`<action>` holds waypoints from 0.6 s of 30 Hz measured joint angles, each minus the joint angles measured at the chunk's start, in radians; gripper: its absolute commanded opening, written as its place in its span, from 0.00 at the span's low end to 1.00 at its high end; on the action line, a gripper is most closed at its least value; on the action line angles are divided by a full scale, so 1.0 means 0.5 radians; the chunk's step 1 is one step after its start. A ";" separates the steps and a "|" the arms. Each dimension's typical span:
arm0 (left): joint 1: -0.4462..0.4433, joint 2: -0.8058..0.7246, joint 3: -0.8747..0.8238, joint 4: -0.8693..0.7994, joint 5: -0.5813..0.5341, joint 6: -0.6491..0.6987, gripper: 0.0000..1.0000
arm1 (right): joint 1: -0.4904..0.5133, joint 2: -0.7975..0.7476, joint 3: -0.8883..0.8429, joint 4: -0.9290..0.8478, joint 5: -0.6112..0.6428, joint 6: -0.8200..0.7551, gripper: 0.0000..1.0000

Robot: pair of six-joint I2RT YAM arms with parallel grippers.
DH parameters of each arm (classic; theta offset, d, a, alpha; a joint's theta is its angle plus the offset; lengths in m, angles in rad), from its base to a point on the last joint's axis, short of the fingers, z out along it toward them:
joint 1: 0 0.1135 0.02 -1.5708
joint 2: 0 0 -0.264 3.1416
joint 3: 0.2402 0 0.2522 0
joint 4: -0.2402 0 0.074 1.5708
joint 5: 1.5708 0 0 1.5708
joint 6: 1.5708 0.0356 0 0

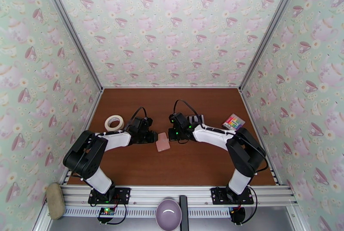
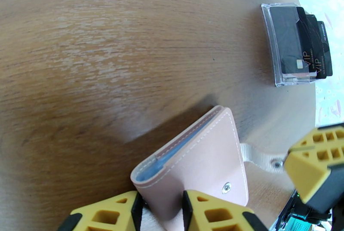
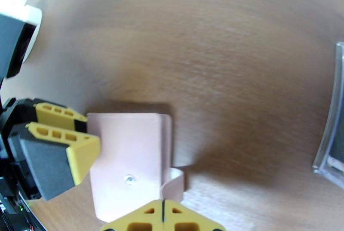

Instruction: Put the credit cards into the card holder

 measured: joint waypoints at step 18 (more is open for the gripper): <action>0.005 0.018 0.000 0.028 0.009 0.000 0.24 | 0.215 0.188 0.217 -0.140 0.230 0.007 0.00</action>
